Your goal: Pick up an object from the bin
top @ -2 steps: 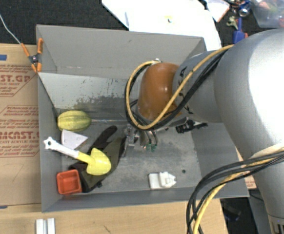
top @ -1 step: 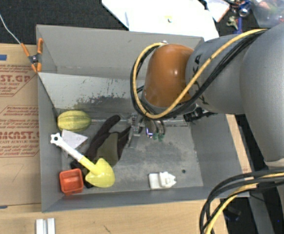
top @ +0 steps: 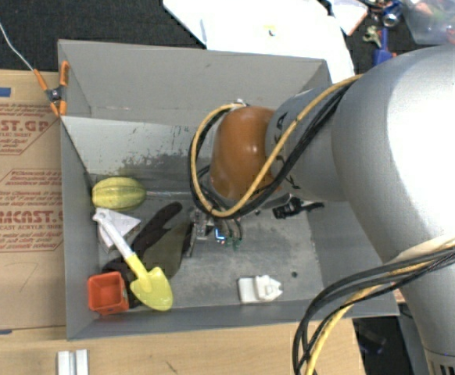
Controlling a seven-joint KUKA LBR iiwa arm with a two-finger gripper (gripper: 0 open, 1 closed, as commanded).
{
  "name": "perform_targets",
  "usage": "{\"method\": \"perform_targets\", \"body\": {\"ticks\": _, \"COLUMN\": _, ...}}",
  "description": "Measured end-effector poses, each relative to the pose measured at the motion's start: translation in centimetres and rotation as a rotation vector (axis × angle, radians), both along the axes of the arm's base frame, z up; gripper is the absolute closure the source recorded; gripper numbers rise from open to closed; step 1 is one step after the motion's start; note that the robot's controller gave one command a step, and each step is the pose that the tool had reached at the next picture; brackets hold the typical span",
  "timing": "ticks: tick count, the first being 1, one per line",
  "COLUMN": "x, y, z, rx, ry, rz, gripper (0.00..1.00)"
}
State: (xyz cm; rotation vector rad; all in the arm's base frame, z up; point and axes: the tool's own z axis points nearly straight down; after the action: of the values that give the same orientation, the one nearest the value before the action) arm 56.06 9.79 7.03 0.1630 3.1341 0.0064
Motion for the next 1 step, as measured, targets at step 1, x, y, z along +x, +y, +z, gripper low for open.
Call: {"method": "perform_targets", "body": {"ticks": 1, "x": -0.33, "y": -0.11, "z": 8.85, "rx": 0.001, "ry": 0.001, "rz": 0.002, "gripper": 1.00}}
